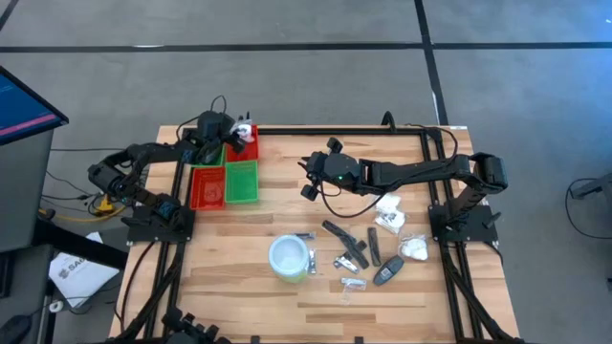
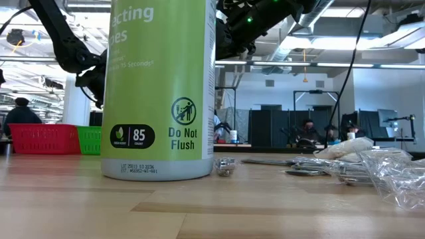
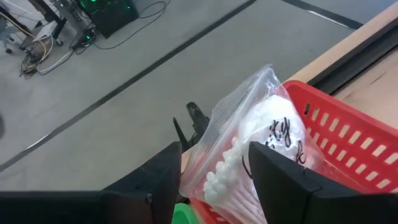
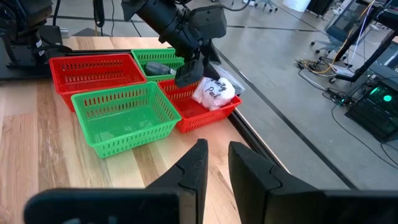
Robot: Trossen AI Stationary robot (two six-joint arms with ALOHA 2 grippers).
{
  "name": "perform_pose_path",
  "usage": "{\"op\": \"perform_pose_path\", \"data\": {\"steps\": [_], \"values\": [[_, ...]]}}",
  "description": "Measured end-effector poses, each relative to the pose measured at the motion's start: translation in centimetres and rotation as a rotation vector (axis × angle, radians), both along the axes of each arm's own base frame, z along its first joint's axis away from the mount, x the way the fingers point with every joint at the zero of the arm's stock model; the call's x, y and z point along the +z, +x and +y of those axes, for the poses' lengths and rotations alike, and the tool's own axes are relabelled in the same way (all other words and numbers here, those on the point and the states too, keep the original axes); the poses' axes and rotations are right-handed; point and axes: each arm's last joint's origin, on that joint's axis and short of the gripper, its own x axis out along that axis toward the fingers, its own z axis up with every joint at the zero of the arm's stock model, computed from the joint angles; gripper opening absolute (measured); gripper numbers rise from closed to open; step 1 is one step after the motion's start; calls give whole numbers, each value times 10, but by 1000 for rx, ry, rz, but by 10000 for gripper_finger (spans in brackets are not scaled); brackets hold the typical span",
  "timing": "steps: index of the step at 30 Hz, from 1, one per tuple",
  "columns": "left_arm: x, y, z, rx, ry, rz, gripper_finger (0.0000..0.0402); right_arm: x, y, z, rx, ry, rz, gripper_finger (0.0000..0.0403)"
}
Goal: Pick & Place Travel size toiletries
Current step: Put the white cotton pack into the top red bin, then put the black comb into the bottom green bin
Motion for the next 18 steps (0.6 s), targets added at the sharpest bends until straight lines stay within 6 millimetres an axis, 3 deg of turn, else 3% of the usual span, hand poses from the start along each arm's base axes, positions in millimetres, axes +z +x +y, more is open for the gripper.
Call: {"op": "perform_pose_path", "data": {"steps": [9,14,18], "values": [[6,2,0,15,22,-71,173,-1,0,3,5,7,3,56],[25,3,-8,13,75,-152,176,-4,-1,12,28,9,50,56],[47,9,-25,-103,80,-253,176,-15,-7,21,41,32,171,56]]}}
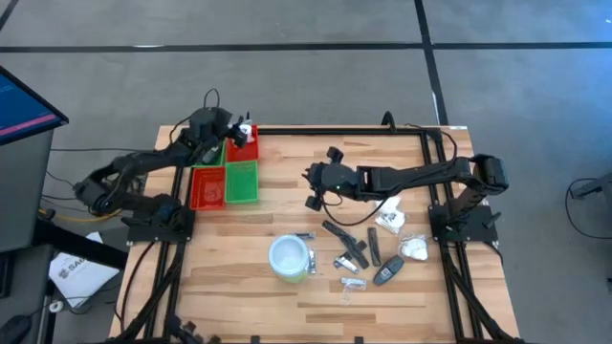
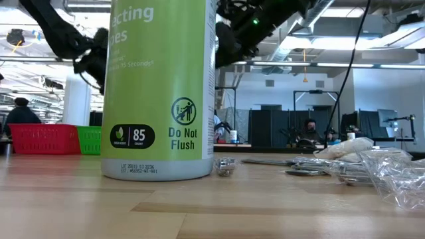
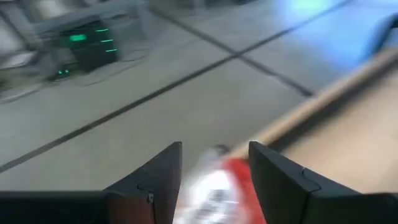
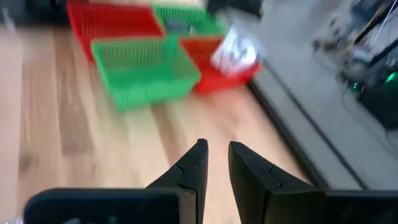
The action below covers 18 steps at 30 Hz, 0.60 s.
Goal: Pick & Place Travel size toiletries
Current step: Put the black comb into the bottom green bin
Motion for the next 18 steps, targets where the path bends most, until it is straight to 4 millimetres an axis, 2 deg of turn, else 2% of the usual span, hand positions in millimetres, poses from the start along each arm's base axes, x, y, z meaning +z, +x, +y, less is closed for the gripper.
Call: {"op": "perform_pose_path", "data": {"steps": [4,10,18], "values": [[10,13,-26,-152,-31,-28,171,-6,-10,11,-20,62,84,56],[5,30,-71,-333,-37,-46,163,-16,-26,28,-101,115,213,56],[1,39,-109,-456,-90,-114,159,-39,-47,58,-182,156,265,56]]}}
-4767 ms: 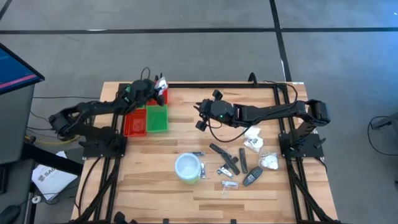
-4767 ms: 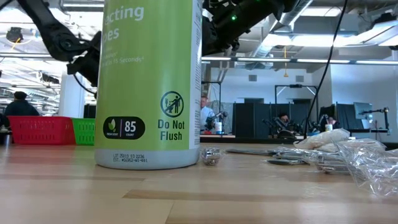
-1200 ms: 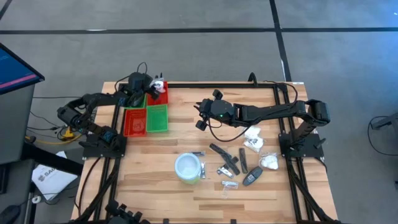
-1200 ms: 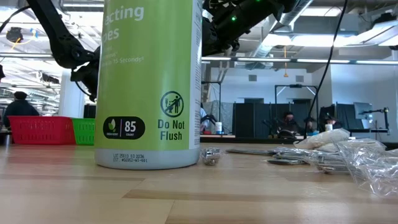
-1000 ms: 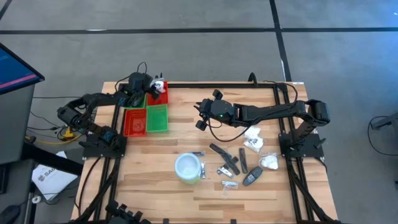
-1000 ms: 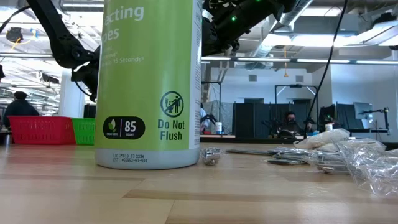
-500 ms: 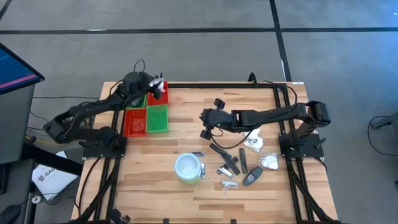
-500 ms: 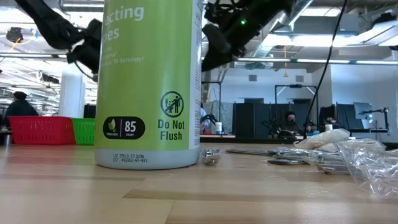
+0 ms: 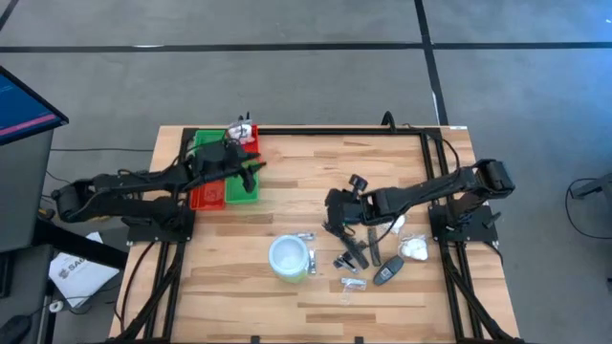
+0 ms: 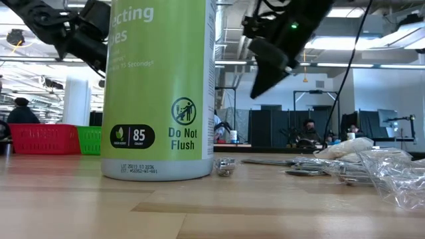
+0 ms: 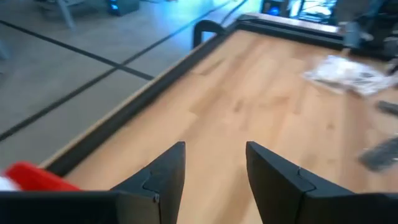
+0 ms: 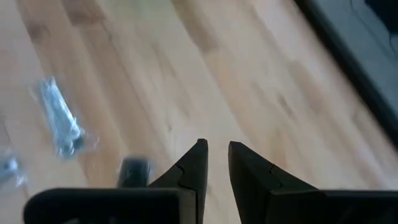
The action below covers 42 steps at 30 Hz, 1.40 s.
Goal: Pick & Place Travel size toiletries
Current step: Put the black comb into the bottom green bin
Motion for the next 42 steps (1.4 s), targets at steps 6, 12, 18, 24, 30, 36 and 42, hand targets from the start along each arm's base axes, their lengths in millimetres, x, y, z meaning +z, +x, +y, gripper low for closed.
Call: {"op": "perform_pose_path", "data": {"steps": [6,12,18,24,30,36,42], "values": [[1,9,-18,-66,-29,-32,159,-23,-20,26,-72,81,1,56],[3,14,-34,-123,-29,-49,159,-39,-36,50,-91,212,-10,56],[3,17,-44,-140,-22,-56,159,-40,-40,66,-126,299,-53,56],[4,20,-51,-171,-36,-72,159,-46,-43,79,-133,342,-54,64],[5,21,-58,-202,-36,-81,159,-61,-41,86,-130,334,-26,117],[6,22,-61,-200,-30,-86,159,-75,-38,85,-177,379,28,193],[6,22,-62,-203,-27,-94,159,-87,-35,88,-177,413,89,241]]}}
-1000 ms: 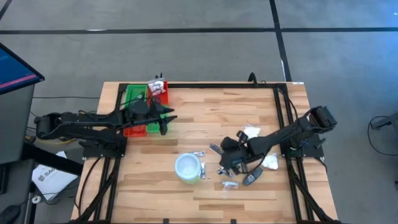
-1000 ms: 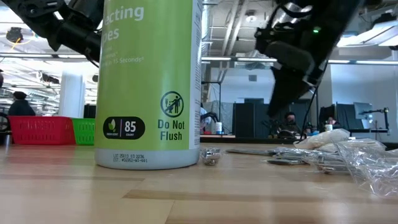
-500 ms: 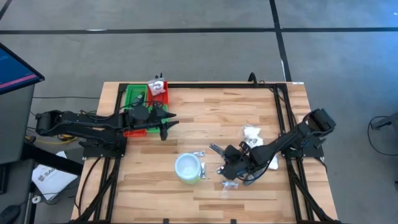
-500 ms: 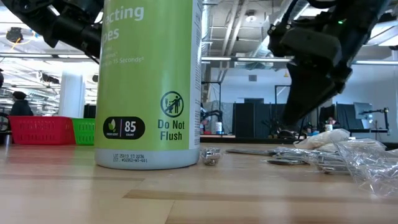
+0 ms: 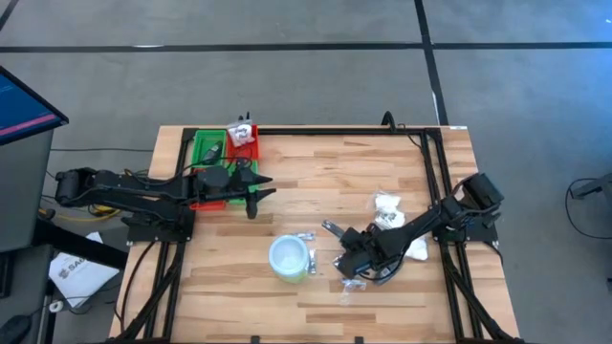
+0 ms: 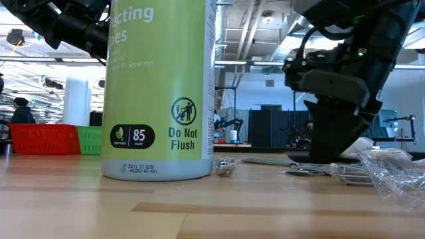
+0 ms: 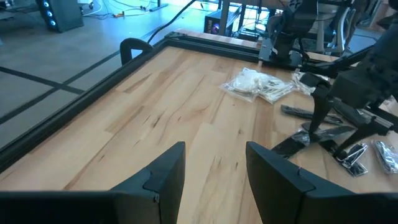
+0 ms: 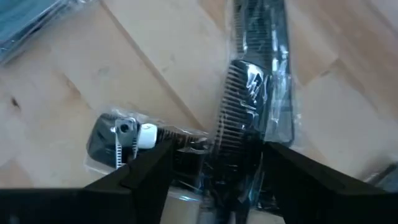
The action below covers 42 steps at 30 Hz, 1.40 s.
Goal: Pick & Place Travel size toiletries
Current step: Put the black comb into the bottom green bin
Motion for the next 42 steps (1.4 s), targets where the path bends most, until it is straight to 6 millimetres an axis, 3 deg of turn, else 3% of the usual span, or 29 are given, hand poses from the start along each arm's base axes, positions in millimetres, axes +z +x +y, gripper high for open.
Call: {"op": "perform_pose_path", "data": {"steps": [5,10,25,32,42], "values": [[0,0,0,4,2,-3,159,-1,0,0,-27,9,-3,244],[1,0,0,3,2,-6,159,-1,0,0,-28,9,-2,221],[1,0,0,3,2,-6,159,-1,1,-7,-12,-17,16,7],[1,0,0,3,2,-6,159,4,5,-7,18,-14,43,2],[1,0,0,1,4,-5,159,38,22,-3,101,-93,56,0]]}}
